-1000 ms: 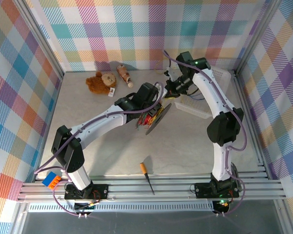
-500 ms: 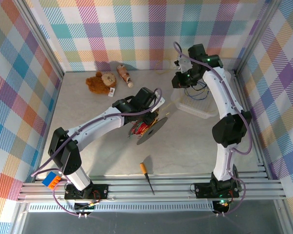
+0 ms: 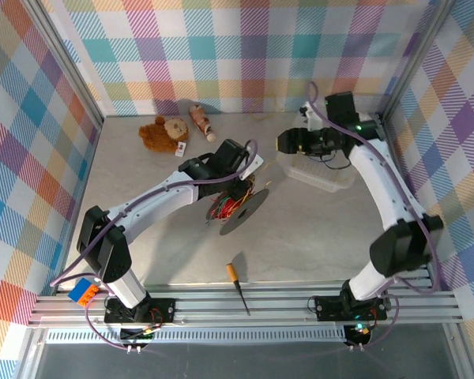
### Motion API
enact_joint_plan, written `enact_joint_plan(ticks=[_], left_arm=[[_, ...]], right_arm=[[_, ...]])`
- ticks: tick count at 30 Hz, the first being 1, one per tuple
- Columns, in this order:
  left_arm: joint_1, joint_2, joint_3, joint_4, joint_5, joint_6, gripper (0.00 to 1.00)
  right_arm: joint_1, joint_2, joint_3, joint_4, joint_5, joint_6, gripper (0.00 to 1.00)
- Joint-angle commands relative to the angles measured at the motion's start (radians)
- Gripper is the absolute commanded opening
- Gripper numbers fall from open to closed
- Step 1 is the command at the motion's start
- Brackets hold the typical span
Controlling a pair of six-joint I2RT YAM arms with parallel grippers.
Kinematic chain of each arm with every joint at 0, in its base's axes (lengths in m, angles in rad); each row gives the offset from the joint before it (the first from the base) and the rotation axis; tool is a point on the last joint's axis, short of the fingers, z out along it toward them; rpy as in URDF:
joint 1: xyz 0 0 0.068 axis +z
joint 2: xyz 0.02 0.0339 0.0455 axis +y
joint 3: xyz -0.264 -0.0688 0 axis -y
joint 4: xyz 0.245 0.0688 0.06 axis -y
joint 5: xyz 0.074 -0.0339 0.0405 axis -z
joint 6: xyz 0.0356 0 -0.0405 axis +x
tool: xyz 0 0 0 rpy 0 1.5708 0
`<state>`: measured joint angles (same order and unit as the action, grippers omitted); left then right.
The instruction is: Wrap the cables
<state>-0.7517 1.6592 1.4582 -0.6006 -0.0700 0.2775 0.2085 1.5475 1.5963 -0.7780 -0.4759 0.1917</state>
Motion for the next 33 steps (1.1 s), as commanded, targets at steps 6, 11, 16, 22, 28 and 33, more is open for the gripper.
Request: enact_joint_plan(ticks=[6,11,16,22,28,33], left_arm=[[0.012,-0.061,0.011,0.042,0.041,-0.017,0.00],[0.013,-0.066,0.008,0.050,0.046,-0.022,0.00],[0.013,-0.065,0.010,0.045,0.050,-0.027,0.00],[0.013,-0.068,0.011,0.043,0.050,-0.031,0.00],[0.014,-0.067,0.013,0.045,0.056,-0.035,0.00],[0.013,-0.067,0.014,0.042,0.055,-0.037,0.00]], right_arm=[[-0.087,-0.132,-0.226,0.368,-0.215,0.270,0.92],[-0.086,-0.095,-0.292,0.536,-0.347,0.423,0.84],[-0.055,-0.075,-0.324,0.573,-0.382,0.458,0.77],[-0.008,-0.064,-0.355,0.568,-0.355,0.469,0.67],[0.017,-0.066,-0.397,0.610,-0.332,0.506,0.45],[0.028,-0.065,-0.408,0.620,-0.316,0.514,0.37]])
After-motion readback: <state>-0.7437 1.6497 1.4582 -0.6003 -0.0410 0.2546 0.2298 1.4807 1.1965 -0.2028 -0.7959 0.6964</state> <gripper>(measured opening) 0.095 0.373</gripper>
